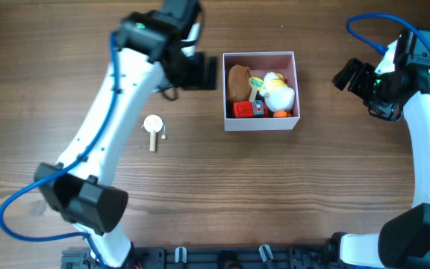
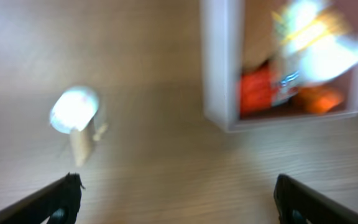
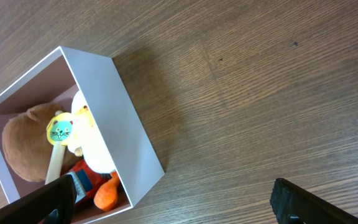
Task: Pack container
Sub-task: 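Drop the cat rattle into the box with the left gripper, then grasp the white pig rattle drum with the left gripper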
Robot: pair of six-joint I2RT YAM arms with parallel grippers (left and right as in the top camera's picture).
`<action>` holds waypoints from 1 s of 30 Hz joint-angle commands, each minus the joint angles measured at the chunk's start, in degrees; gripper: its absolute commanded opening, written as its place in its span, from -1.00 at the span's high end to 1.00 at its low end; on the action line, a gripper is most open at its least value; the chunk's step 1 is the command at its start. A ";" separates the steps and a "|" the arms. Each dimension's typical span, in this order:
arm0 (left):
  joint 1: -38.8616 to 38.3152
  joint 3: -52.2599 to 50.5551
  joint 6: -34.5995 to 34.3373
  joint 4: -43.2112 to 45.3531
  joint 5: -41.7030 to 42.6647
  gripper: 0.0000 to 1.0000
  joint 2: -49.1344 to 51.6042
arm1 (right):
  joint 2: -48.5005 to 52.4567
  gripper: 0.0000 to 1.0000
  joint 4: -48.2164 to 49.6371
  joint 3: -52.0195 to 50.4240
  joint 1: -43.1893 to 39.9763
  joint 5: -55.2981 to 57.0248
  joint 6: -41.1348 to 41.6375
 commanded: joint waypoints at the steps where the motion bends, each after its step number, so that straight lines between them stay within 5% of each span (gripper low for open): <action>1: 4.09 -5.01 1.62 -5.03 -2.71 -0.88 1.09 | 0.59 -0.99 0.02 -0.20 -0.02 -0.72 0.35; 4: 6.25 -15.04 1.66 -0.87 -3.74 -0.68 1.09 | 0.59 -1.00 0.02 -0.20 -0.02 -0.72 0.35; 10: 8.35 -39.26 3.08 20.83 -9.46 -0.79 1.09 | 0.59 -0.99 0.02 -0.20 -0.02 -0.72 0.35; 17: 9.11 -48.35 6.86 30.86 -9.60 -0.70 1.09 | 0.59 -0.99 0.02 -0.20 -0.02 -0.72 0.37; 24: 9.11 -50.80 6.82 33.81 -9.57 0.29 1.11 | 0.59 -0.99 0.02 -0.20 -0.02 -0.72 0.35; 30: 9.11 -50.77 6.58 32.85 -8.68 0.74 1.09 | 0.59 -1.00 0.02 -0.20 -0.02 -0.72 0.37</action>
